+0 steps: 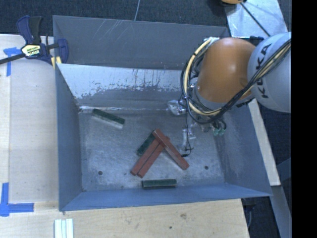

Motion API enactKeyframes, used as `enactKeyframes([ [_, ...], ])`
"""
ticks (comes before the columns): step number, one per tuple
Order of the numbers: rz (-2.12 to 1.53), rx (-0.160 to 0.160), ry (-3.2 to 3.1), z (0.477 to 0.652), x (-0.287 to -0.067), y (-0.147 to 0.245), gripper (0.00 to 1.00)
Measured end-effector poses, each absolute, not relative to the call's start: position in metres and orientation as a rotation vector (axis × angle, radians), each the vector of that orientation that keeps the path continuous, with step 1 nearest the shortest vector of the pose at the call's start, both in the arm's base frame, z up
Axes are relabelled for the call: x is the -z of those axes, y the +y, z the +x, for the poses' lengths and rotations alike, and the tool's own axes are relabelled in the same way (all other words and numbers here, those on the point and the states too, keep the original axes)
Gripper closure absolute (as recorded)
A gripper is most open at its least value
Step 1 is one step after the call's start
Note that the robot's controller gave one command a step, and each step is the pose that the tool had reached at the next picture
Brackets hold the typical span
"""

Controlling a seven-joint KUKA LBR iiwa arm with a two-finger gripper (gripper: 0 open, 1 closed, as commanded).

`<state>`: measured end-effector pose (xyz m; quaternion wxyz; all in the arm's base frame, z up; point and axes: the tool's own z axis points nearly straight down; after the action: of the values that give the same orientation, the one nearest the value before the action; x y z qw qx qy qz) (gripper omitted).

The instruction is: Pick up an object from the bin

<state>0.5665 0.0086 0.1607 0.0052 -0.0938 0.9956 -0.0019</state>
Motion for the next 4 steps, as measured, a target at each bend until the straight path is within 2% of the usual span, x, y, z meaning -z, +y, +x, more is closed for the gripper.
enactKeyframes([
  [1, -0.559, 0.001, 3.087, 0.57, -0.129, 0.075, 0.0],
  [2, -0.75, -0.003, 3.032, 0.54, -0.077, 0.021, 1.0],
  [3, -0.749, -0.003, 3.032, 0.54, -0.077, 0.021, 1.0],
  [4, -0.823, -0.005, 3.034, 0.534, -0.116, -0.006, 1.0],
])
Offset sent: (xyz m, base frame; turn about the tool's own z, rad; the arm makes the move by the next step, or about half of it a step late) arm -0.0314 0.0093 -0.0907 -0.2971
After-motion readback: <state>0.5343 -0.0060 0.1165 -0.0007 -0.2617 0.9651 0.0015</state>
